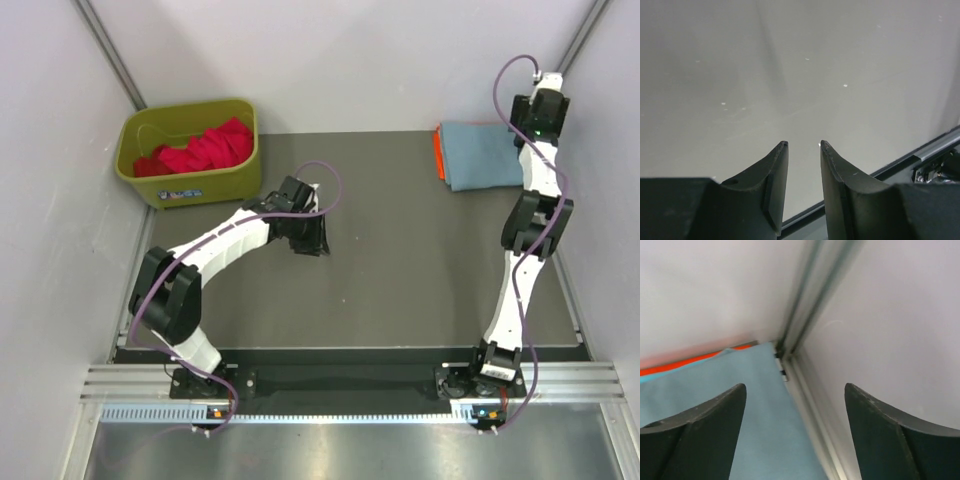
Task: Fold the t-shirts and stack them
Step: Neatly place the folded tshirt to the corner, then reset both grippers
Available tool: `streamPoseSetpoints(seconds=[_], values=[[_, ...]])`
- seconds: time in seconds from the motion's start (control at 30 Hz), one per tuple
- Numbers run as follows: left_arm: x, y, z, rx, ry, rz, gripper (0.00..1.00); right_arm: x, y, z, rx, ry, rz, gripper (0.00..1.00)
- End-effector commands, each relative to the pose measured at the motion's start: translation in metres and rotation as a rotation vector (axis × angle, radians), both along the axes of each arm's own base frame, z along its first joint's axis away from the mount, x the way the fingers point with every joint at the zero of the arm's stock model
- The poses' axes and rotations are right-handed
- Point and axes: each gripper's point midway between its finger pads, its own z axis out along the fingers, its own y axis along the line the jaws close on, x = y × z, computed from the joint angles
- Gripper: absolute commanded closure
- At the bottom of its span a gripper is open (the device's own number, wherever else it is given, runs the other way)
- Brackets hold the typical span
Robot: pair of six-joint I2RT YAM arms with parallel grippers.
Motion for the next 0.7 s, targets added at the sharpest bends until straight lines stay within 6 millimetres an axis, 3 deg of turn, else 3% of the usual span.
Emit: streamPoseSetpoints(seconds=[0.0, 0.07, 0.17, 0.27, 0.3, 0.33, 0.37, 0.4, 0.43, 0.47, 0.5, 0.53, 0.57, 0.6, 0.63, 0.67], values=[[-0.004, -0.006, 0.023, 0.004, -0.029, -0.006, 0.62, -0.011, -0.01, 0.093, -0.041, -0.15, -0.04, 0.18], [-0.009, -0.006, 0.028, -0.008, -0.036, -0.013, 0.62, -0.019, 0.001, 0.104, -0.036, -0.135, -0.05, 0.1], [-0.02, -0.008, 0.037, -0.066, -0.068, -0.028, 0.6, -0.04, 0.035, 0.121, 0.025, -0.108, -0.035, 0.01], [-0.038, -0.004, 0.042, -0.126, -0.08, -0.012, 0.55, -0.069, 0.092, 0.126, 0.135, -0.078, 0.036, 0.0], [-0.041, -0.004, 0.044, -0.154, -0.094, -0.004, 0.53, -0.082, 0.128, 0.129, 0.184, -0.065, 0.089, 0.0], [-0.053, 0.002, 0.032, -0.16, -0.051, 0.028, 0.53, -0.095, 0.146, 0.121, 0.21, -0.01, 0.107, 0.0], [-0.06, 0.005, 0.044, -0.203, -0.082, 0.043, 0.52, -0.112, 0.164, 0.141, 0.226, -0.028, 0.136, 0.0], [-0.062, 0.004, 0.049, -0.246, -0.105, 0.054, 0.51, -0.126, 0.185, 0.119, 0.268, 0.029, 0.159, 0.0], [-0.075, 0.01, 0.032, -0.26, -0.059, 0.093, 0.51, -0.137, 0.229, 0.114, 0.298, 0.056, 0.247, 0.0], [-0.081, 0.012, 0.048, -0.326, -0.103, 0.102, 0.5, -0.158, 0.249, 0.134, 0.319, 0.024, 0.29, 0.0], [-0.081, 0.009, 0.057, -0.393, -0.122, 0.132, 0.48, -0.179, 0.289, 0.099, 0.378, 0.104, 0.356, 0.0], [-0.09, 0.014, 0.045, -0.411, -0.109, 0.152, 0.48, -0.195, 0.307, 0.092, 0.423, 0.117, 0.394, 0.0], [-0.094, 0.017, 0.06, -0.475, -0.156, 0.163, 0.47, -0.215, 0.324, 0.112, 0.474, 0.06, 0.449, 0.0], [-0.094, 0.015, 0.071, -0.552, -0.172, 0.197, 0.44, -0.245, 0.354, 0.068, 0.607, 0.158, 0.487, 0.0], [-0.103, 0.021, 0.068, -0.595, -0.178, 0.211, 0.42, -0.263, 0.364, 0.058, 0.694, 0.177, 0.499, 0.0], [-0.107, 0.022, 0.068, -0.634, -0.178, 0.227, 0.42, -0.285, 0.374, 0.066, 0.778, 0.156, 0.539, 0.0]])
